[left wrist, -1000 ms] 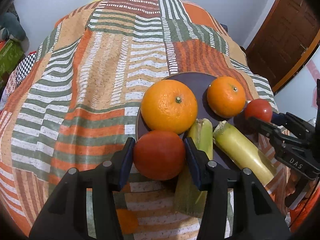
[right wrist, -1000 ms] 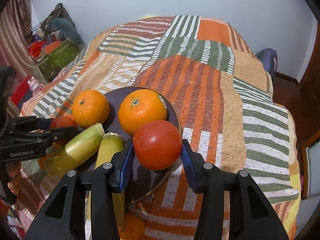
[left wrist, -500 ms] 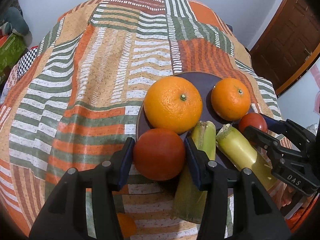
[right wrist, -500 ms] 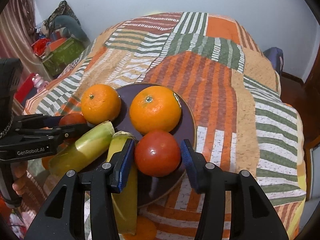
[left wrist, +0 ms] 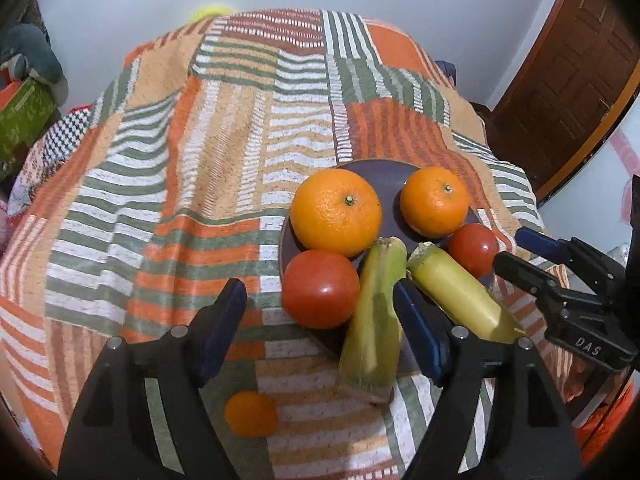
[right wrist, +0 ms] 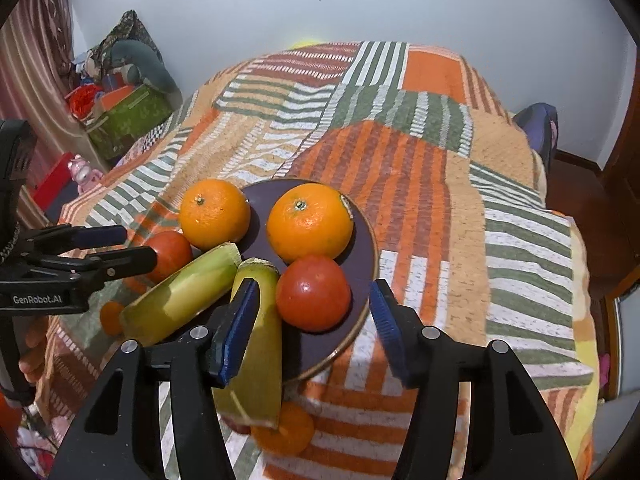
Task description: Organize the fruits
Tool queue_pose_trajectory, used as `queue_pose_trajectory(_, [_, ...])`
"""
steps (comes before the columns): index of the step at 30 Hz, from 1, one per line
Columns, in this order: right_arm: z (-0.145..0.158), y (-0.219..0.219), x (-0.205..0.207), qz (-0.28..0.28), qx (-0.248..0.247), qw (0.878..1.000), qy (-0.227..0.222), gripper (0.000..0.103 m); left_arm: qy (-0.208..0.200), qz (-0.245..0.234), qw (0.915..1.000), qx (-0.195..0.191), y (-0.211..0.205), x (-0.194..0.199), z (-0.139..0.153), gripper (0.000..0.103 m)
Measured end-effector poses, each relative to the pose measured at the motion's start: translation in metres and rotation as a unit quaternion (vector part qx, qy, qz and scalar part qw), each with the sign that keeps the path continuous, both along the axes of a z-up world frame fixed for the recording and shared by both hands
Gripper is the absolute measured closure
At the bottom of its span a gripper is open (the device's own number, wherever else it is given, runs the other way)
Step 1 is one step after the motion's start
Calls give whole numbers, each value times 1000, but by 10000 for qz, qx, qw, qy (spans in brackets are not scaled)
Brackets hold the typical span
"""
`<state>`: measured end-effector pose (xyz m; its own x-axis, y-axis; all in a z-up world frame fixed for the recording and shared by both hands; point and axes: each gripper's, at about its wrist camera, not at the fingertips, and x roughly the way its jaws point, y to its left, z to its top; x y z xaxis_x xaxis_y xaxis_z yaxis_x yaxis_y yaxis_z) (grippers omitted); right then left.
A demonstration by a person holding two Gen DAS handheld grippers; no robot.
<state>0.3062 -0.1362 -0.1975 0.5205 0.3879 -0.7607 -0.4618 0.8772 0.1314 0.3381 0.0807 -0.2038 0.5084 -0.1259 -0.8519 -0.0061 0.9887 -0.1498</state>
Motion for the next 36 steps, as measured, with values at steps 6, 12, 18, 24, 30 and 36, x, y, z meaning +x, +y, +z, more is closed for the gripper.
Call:
queue_pose_trajectory(6, [17,-13,-20,-34,16,9999,-167,49,-153,94,9998,123,10,-21,19,26])
queue_pose_trajectory(12, [24,-22,-37,-44,40,9997,-237,49,-149,269,9992,258,25,-45,26,23])
queue_pose_trajectory(18, [12,-26,-53,-20,68,9999,-82,48,68,384,9987,325,37,-66,19,23])
queue_pose_trajectory(24, [-15,-28,-63,49,44,9996,290,48,402,362,9977,419,41,-80,-2,23])
queue_pose_trajectory(30, [-32,-27,-65,65,49,9989,466,48,683,208,9965,437,35,-83,-26,23])
queue_pose_trajectory(36, [-38,-19,-61,167,46,9986,504,54,749,98,9963,421,29,-76,-41,23])
